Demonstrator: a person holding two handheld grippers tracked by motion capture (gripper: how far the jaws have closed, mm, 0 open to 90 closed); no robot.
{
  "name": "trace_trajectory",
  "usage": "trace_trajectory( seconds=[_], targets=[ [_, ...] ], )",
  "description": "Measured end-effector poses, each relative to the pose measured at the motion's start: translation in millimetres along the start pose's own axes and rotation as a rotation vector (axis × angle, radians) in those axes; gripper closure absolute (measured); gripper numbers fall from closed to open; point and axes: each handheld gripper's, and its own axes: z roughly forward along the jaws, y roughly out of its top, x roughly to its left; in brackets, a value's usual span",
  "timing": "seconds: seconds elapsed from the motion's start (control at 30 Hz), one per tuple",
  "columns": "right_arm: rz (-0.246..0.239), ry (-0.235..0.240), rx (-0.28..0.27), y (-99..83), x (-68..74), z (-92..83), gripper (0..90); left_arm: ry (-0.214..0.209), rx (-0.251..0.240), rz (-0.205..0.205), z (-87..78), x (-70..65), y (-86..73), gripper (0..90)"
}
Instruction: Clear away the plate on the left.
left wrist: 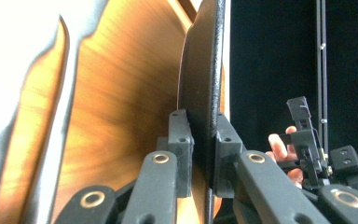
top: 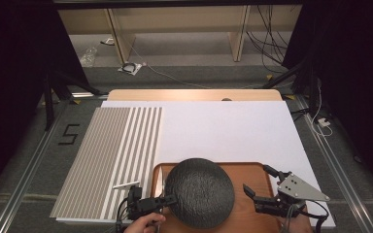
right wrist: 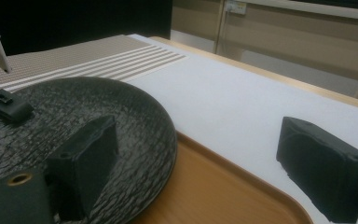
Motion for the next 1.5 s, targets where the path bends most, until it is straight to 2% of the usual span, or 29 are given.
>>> trace_trajectory(
  seconds=[0.97, 1.3, 1.4, 1.5],
  targets=[
    [-0.001, 0.000, 0.006, -0.2, -0.2, 0.0, 13.7, 0.015, 0.073, 0.038, 23.3, -9.3, -5.3, 81.0],
    [0.000, 0.001, 0.006, -0.3, -0.3, 0.3, 13.7, 0.010, 0.099, 0.040, 30.0, -11.7, -7.1, 80.7],
    [-0.001, 0.000, 0.006, -0.1, 0.0, -0.1, 13.7, 0.015, 0.103, 0.018, 30.1, -9.2, -6.3, 81.0],
    [0.000, 0.001, 0.003, -0.3, -0.4, 0.1, 13.7, 0.021, 0.103, 0.019, 30.2, -9.0, -6.2, 81.6]
  ],
)
